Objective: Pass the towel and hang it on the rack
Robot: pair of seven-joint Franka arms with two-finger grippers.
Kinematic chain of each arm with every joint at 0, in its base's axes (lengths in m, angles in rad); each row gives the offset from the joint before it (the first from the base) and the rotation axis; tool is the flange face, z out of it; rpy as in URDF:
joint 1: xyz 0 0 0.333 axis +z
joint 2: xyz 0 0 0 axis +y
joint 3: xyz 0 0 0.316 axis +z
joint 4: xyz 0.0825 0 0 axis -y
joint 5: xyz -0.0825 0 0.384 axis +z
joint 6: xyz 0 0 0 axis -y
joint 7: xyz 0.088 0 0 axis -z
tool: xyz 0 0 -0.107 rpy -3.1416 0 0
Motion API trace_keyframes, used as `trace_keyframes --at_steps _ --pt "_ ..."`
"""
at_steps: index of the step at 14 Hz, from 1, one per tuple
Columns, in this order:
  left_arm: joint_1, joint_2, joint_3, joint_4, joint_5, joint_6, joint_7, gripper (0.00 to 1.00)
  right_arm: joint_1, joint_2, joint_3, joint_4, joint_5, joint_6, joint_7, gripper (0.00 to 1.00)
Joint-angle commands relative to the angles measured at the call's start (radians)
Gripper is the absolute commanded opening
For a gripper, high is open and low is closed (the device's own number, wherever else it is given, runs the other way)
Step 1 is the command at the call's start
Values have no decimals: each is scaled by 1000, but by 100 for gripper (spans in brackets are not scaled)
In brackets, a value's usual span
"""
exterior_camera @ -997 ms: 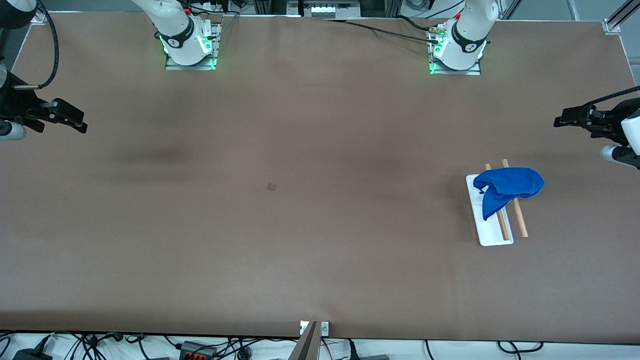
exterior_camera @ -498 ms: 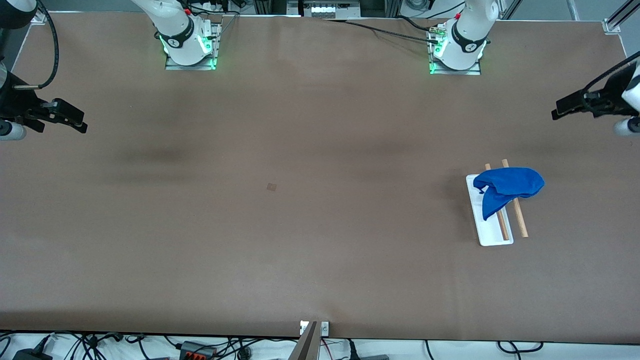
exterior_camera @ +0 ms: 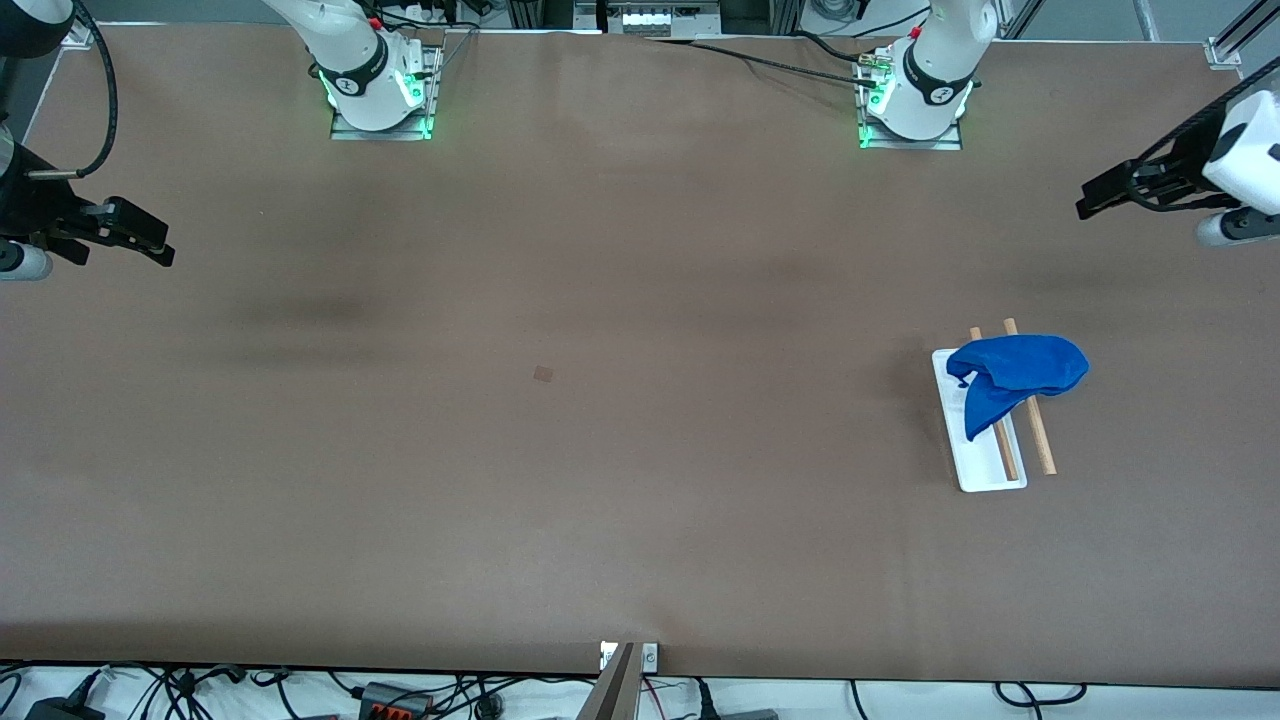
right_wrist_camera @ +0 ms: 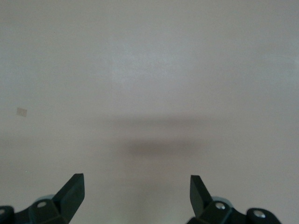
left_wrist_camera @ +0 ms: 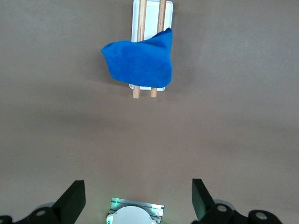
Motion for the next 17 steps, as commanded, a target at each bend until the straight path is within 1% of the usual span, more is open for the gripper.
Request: trace_keyframes --at_steps 1,17 --pt "-10 -23 0 -24 34 13 12 100 -16 -9 13 -3 0 -4 0 100" --pt "-10 0 -2 -1 33 -22 11 100 -18 -6 13 -1 0 -1 -3 100"
